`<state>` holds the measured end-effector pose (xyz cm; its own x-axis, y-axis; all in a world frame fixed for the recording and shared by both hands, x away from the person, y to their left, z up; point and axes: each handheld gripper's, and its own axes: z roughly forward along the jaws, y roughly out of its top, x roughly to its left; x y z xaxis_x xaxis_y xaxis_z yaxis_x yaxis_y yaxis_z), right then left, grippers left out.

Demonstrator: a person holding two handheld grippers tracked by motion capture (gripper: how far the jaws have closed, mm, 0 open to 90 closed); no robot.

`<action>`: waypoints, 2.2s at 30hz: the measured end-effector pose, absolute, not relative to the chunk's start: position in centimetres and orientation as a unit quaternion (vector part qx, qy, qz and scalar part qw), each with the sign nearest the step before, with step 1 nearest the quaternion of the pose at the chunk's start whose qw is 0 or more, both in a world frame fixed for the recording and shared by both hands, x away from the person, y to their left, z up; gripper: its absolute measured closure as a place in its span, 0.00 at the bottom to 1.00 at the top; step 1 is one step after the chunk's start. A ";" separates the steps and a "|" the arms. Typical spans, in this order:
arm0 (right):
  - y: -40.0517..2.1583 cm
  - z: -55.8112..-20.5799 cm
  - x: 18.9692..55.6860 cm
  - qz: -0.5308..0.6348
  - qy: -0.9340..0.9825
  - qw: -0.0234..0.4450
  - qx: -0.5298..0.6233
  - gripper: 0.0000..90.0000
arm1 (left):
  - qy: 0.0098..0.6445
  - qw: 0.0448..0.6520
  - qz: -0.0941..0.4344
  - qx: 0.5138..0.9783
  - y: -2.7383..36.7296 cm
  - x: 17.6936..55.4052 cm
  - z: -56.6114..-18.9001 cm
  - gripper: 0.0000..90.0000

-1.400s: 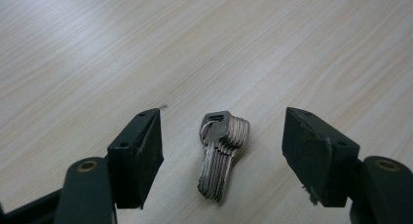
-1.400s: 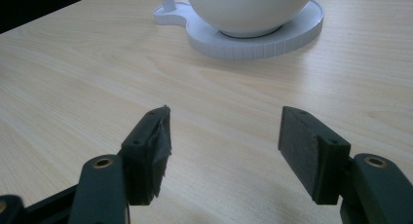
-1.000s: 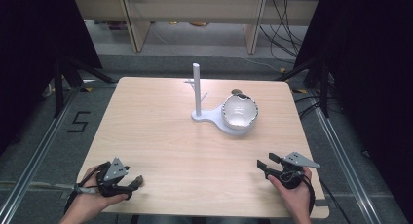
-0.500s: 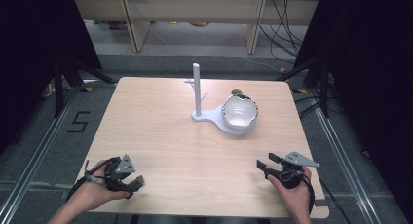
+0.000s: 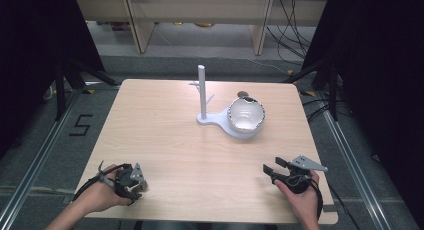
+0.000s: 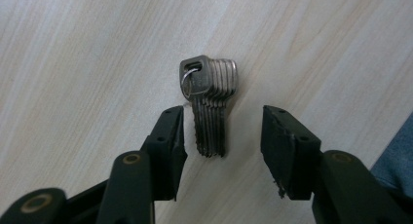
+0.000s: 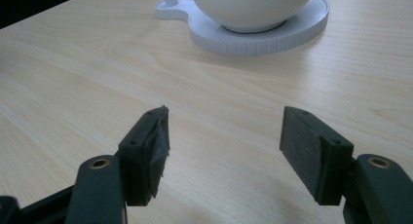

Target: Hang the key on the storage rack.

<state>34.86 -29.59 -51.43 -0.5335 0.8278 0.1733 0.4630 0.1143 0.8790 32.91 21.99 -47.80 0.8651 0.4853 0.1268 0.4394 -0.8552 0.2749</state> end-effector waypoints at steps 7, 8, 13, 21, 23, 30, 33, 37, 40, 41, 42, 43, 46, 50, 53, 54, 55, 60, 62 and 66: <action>-29.6 -51.4 34.9 0.493 0.724 0.182 0.447 0.40 | 0.228 0.101 0.086 0.964 21.8 33.5 -48.2 0.65; -29.6 -51.4 34.9 0.493 0.724 0.182 0.447 0.40 | 0.225 0.097 0.084 0.966 21.8 33.6 -48.2 0.66; -29.6 -51.4 34.9 0.492 0.725 0.181 0.447 0.39 | 0.228 0.094 0.084 0.966 21.8 33.8 -48.3 0.70; -29.5 -51.5 34.8 0.496 0.722 0.165 0.453 0.39 | 0.233 0.089 0.078 0.965 21.5 34.4 -48.3 0.77; -29.5 -51.4 34.8 0.493 0.722 0.167 0.455 0.39 | 0.234 0.088 0.077 0.965 21.5 34.5 -48.3 0.80; -29.6 -51.4 34.9 0.491 0.727 0.173 0.447 0.39 | 0.258 0.087 0.078 0.959 21.5 34.6 -48.3 0.91; -29.5 -51.5 35.0 0.495 0.728 0.169 0.443 0.39 | 0.264 0.090 0.079 0.957 21.6 34.6 -48.3 0.92; -29.5 -51.5 35.0 0.495 0.728 0.166 0.444 0.39 | 0.271 0.094 0.078 0.955 21.6 34.6 -48.3 0.93; -29.5 -51.4 34.9 0.487 0.729 0.169 0.450 0.40 | 0.278 0.096 0.068 0.953 21.7 34.6 -48.1 0.94; -29.5 -51.4 34.8 0.489 0.729 0.165 0.450 0.40 | 0.279 0.103 0.067 0.953 21.8 34.6 -48.1 0.94; -29.5 -51.4 34.8 0.489 0.729 0.166 0.451 0.40 | 0.280 0.104 0.066 0.952 21.8 34.6 -48.0 0.95; -29.5 -51.4 34.8 0.489 0.728 0.165 0.451 0.40 | 0.282 0.109 0.066 0.951 21.7 34.5 -48.0 0.95; -29.5 -51.5 34.9 0.489 0.729 0.168 0.450 0.40 | 0.285 0.115 0.070 0.949 21.7 34.4 -47.7 0.95; -29.5 -51.4 34.9 0.487 0.728 0.170 0.452 0.40 | 0.287 0.131 0.071 0.946 21.8 34.6 -46.8 0.95; -29.5 -51.4 34.9 0.487 0.728 0.169 0.452 0.40 | 0.282 0.148 0.075 0.945 22.1 35.1 -45.4 0.95; -29.5 -51.4 34.9 0.487 0.728 0.169 0.452 0.40 | 0.283 0.154 0.080 0.943 22.1 35.3 -45.0 0.95; -29.5 -51.4 34.9 0.487 0.729 0.168 0.452 0.40 | 0.283 0.154 0.080 0.943 22.1 35.3 -45.0 0.95; -29.3 -51.3 34.6 0.485 0.724 0.156 0.465 0.40 | 0.284 0.174 0.111 0.936 21.8 36.9 -41.9 0.95; -29.3 -51.4 34.6 0.486 0.723 0.159 0.464 0.40 | 0.284 0.184 0.123 0.933 21.5 37.4 -41.0 0.95; -29.3 -51.4 34.6 0.487 0.723 0.158 0.464 0.40 | 0.286 0.210 0.138 0.925 20.7 38.4 -39.4 0.95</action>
